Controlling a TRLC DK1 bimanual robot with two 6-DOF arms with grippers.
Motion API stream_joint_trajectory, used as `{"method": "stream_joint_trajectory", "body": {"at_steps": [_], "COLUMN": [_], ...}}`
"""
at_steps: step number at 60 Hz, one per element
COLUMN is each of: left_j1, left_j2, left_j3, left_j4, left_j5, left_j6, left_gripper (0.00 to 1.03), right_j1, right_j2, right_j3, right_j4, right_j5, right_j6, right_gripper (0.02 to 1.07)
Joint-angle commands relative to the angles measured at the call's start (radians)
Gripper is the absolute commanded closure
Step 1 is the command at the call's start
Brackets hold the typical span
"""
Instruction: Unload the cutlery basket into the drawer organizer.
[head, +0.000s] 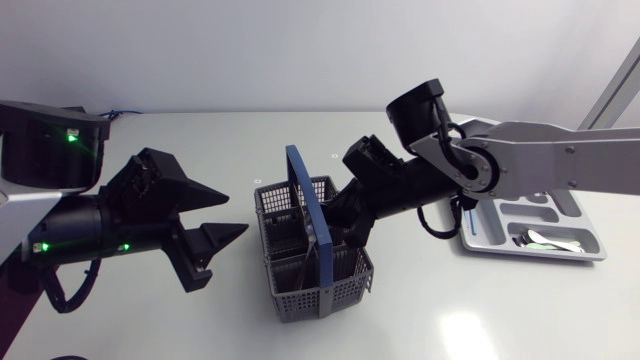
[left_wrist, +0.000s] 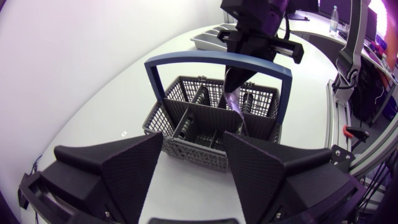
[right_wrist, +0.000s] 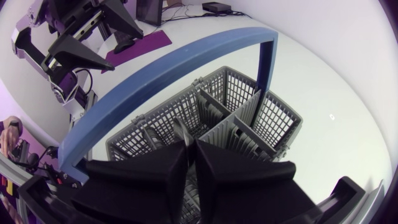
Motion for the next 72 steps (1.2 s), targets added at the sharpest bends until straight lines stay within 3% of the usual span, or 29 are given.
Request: {"method": "stream_joint_trajectory", "body": {"at_steps": [1, 18, 43, 72], "left_j1": [-0.013, -0.018, -0.028, -0.033], "left_j2": [-0.010, -0.019, -0.053, -0.064], "left_j3": [-0.033, -0.031, -0.028, -0.034], "left_j4": [-0.007, -0.005, -0.014, -0.014], "left_j5": [0.004, 0.003, 0.003, 0.003], "left_j6": [-0.023, -0.033, -0.048, -0.048], "left_gripper": [0.35, 0.35, 0.35, 0.35], "right_j1": [-0.015, -0.070, -0.290, -0.698], "right_j2": [-0.030, -0.118, -0.300, -0.342], "right_j3": [-0.004, -0.022, -0.048, 0.094], "right_j4": [0.017, 0.017, -0.004, -0.196], "right_j5": [-0.022, -0.087, -0.189, -0.176], "right_j6": [0.035, 0.101, 0.197, -0.053], "right_gripper": [1.01, 1.01, 1.01, 1.01]}}
